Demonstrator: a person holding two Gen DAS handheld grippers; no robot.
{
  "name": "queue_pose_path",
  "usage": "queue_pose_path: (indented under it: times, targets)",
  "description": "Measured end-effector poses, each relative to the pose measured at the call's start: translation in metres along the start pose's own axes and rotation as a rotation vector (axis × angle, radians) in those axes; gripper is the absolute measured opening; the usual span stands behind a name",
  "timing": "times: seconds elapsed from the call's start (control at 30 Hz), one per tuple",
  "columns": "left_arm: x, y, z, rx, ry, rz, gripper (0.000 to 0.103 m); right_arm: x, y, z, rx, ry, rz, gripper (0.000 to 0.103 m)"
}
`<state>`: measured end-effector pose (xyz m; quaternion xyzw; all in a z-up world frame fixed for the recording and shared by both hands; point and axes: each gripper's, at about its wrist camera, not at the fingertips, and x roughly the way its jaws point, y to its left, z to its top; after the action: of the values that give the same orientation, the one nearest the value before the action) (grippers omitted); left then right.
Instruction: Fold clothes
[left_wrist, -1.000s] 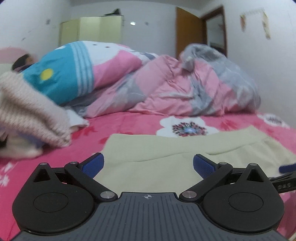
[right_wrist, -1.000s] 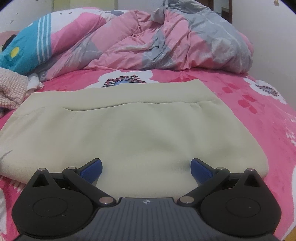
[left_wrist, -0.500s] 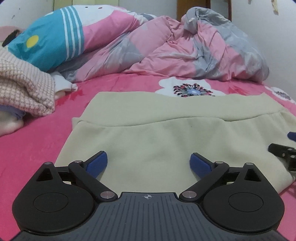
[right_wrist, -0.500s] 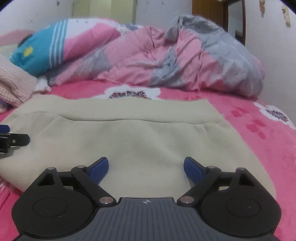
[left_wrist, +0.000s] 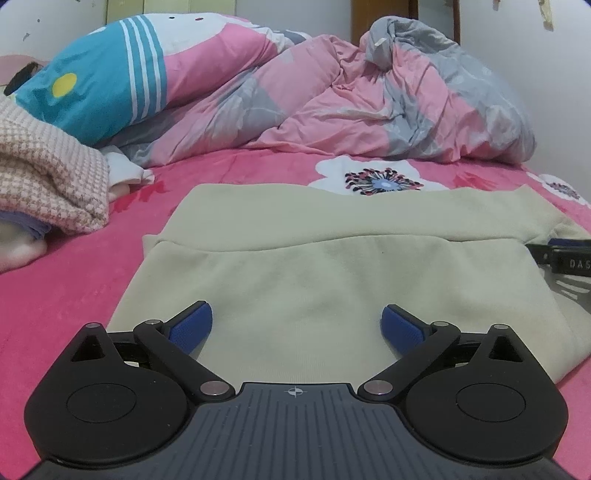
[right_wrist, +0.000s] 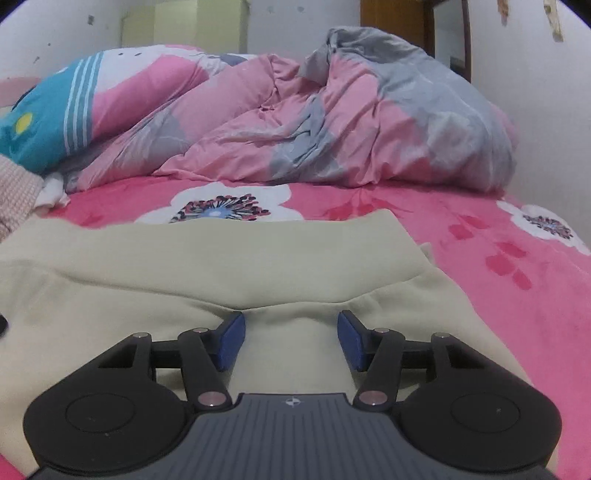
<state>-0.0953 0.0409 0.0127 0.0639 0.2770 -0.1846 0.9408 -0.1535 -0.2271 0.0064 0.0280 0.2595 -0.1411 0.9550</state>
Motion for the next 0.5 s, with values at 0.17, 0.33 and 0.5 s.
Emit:
queue_pose_path:
  times: [0.17,0.33,0.5]
  targets:
    - [-0.023,-0.008,0.028,0.056,-0.092,-0.005,0.099,0.001,0.003,-0.003,-0.018,-0.01,-0.014,0.058]
    - [0.006,-0.01,0.06,0.043,-0.106,-0.032,0.101,-0.002,0.004,-0.002,-0.019,-0.013,-0.014,0.058]
    - [0.067,0.032,0.036,-0.184,0.054,-0.057,0.101,-0.002,0.006,-0.003,-0.02,-0.011,-0.014,0.058]
